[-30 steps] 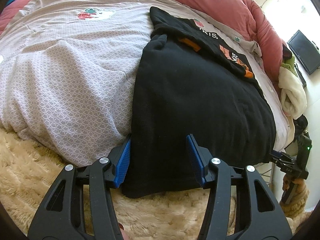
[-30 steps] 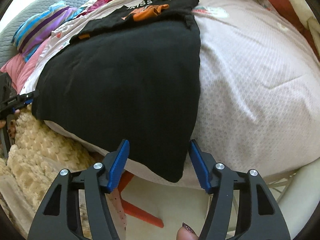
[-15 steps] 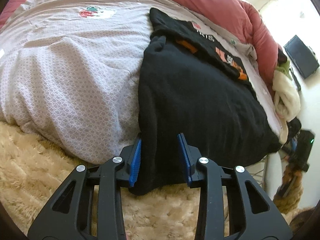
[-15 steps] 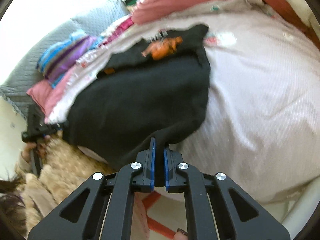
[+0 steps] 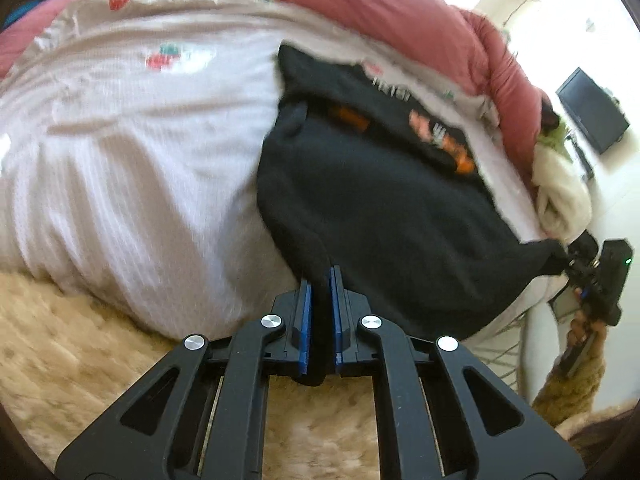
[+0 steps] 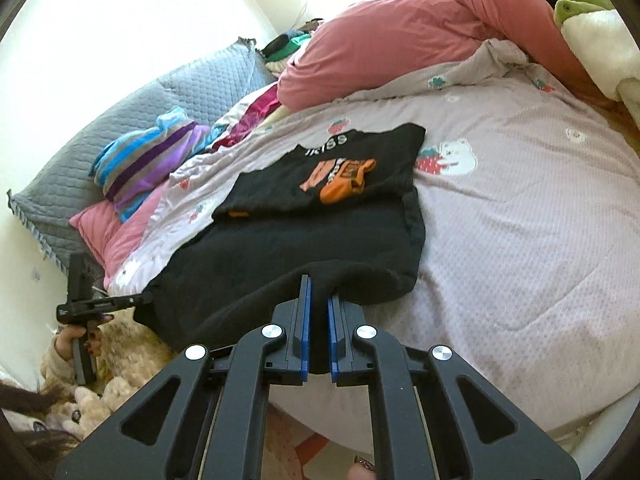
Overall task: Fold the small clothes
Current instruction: 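Lift the held hem and fold it toward the collar with both tools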
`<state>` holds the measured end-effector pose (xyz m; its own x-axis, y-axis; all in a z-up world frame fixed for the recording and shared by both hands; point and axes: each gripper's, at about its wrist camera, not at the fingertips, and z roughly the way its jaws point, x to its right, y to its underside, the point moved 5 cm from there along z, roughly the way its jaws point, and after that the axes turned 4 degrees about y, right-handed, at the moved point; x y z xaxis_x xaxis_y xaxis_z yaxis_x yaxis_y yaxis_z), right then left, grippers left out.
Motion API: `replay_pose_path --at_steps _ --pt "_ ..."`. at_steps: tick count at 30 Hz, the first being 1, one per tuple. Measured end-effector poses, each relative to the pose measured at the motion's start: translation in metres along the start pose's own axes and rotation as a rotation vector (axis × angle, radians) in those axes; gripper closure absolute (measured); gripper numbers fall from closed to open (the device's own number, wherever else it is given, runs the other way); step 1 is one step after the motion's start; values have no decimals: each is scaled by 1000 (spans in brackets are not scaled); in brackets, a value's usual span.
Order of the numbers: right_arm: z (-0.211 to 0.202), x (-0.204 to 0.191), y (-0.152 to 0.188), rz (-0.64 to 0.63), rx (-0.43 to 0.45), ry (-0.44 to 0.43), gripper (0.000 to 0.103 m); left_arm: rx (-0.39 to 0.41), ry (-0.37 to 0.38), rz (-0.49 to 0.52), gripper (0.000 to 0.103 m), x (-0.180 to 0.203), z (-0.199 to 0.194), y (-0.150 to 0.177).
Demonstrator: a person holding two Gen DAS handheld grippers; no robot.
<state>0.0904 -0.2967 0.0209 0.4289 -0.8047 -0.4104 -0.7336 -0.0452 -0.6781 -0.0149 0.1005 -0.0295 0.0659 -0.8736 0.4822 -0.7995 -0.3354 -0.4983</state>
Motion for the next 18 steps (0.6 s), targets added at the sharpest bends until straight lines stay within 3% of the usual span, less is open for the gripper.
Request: replay_pose_path --at_steps 8,18 --pt "-5 -1 -25 -4 75 -3 97 109 19 12 100 11 -21 -47" --pt "-7 -7 -65 -26 172 25 97 192 -28 43 100 24 -28 -96"
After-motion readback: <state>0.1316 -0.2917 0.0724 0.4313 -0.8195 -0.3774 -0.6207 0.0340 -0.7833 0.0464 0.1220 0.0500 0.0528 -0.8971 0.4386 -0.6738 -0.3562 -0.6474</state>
